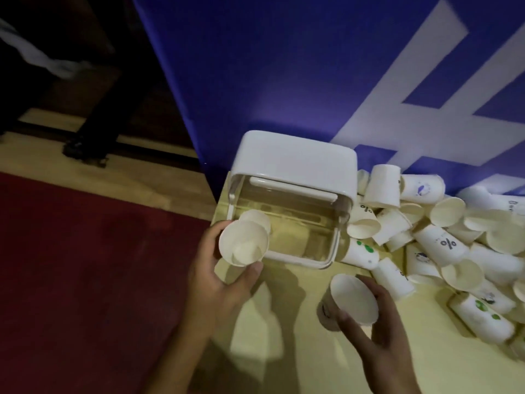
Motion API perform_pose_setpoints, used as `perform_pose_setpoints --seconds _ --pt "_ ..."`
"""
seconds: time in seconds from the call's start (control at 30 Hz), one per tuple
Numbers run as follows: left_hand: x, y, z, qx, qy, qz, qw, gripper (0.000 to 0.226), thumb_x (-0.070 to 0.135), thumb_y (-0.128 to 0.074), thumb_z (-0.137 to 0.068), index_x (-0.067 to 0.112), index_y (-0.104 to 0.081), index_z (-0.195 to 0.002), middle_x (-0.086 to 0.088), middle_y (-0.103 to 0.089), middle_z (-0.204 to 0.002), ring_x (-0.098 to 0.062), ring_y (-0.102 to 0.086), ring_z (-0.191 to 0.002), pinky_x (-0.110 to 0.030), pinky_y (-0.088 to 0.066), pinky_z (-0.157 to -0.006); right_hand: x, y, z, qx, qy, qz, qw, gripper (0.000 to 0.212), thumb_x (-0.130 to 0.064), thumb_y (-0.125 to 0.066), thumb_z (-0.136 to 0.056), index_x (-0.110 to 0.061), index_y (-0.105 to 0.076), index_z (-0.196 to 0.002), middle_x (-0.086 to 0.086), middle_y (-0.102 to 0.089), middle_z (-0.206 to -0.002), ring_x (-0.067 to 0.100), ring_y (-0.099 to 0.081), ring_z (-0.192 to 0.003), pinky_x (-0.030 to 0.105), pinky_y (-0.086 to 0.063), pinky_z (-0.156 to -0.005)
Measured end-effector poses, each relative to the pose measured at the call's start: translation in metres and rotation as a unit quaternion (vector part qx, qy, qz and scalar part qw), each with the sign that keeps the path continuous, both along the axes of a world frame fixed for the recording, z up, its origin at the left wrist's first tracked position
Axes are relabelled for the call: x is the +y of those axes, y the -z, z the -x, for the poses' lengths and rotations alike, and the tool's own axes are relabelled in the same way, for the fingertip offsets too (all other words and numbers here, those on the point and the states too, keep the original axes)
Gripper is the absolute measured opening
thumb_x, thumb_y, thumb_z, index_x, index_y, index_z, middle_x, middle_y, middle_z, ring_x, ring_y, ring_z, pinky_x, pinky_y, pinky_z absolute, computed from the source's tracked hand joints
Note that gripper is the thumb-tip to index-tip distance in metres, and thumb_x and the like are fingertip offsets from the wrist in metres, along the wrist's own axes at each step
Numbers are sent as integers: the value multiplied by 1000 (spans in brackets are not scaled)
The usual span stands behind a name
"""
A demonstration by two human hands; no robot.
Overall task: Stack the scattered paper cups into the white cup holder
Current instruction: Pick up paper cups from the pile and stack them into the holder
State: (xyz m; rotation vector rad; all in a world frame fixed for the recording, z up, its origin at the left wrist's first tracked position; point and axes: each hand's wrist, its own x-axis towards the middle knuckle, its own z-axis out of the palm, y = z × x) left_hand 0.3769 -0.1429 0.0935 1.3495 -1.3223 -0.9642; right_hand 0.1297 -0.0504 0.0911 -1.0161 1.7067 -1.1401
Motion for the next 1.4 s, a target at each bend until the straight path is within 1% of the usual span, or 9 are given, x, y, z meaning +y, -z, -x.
perform_pose_setpoints --seconds 0.13,0.3,0.47,0.67,0.87,1.03,1.13,1.27,1.4 --pt "-23 10 -10 -37 9 8 999 66 26 -88 -76 19 -56 -134 8 -64 -129 -22 -63 -119 -32 -52 -95 -16 -9 -28 9 -27 2 1000 59 -59 -80 -56 -54 -61 -111 -22 -67 -120 -1 -63 -106 8 -48 -84" --pt "-46 21 -6 -46 28 4 999 65 30 -87 -74 24 -57 -131 19 -64 -124 -8 -63 -117 -13 -46 -91 -19 -6 -40 10 -30 1 999 61 -57 -84 -56 -51 -62 -113 -16 -69 -121 7 -64 -105 15 -51 -85" --pt "-61 42 -6 -63 48 -29 996 74 31 -90 -79 21 -55 -143 9 -66 -135 3 -59 -124 -9 -44 -96 -20 -1 -38 13 -23 -3 1000 60 -55 -83 -57 -49 -63 -114 -12 -70 -120 12 -65 -107 21 -52 -88" --pt "-72 72 -11 -123 85 -58 987 71 43 -85 -83 30 -53 -145 15 -61 -139 -7 -58 -129 -35 -53 -102 -27 -2 -38 35 -21 -16 999 58 -59 -82 -58 -52 -62 -112 -16 -70 -116 8 -65 -105 16 -51 -84" --pt "-80 89 -11 -152 99 -74 981 76 47 -86 -81 30 -51 -146 13 -59 -141 -7 -56 -129 -38 -52 -103 -43 -2 -44 52 -23 -14 998 57 -60 -82 -60 -52 -63 -113 -20 -70 -120 5 -63 -108 12 -48 -86" --pt "-82 87 -10 -137 99 -101 980 75 43 -92 -75 39 -54 -139 21 -65 -128 0 -60 -118 -33 -55 -97 -63 2 -51 73 -31 -29 996 67 -55 -95 -61 -49 -63 -120 -32 -64 -123 -4 -60 -108 21 -48 -87" --pt "-82 84 -14 -128 136 -95 978 75 45 -89 -78 39 -50 -141 20 -64 -130 -3 -61 -120 -31 -54 -98 -81 -1 -59 73 -53 -7 996 66 -48 -89 -67 -45 -61 -126 -32 -64 -124 -6 -59 -112 11 -47 -88" --pt "-73 68 -24 -93 105 -82 987 65 49 -67 -94 26 -48 -151 17 -56 -144 14 -48 -130 -5 -39 -99 -109 -5 -76 114 -93 36 988 69 -53 -85 -77 -36 -56 -137 -25 -61 -132 -2 -56 -121 14 -48 -94" --pt "-66 43 -24 25 68 -72 995 49 47 -53 -101 25 -59 -144 18 -63 -141 0 -54 -135 -18 -43 -108 -129 -1 -95 135 -117 78 981 68 -54 -83 -78 -34 -55 -136 -31 -58 -130 -6 -55 -121 10 -45 -94"
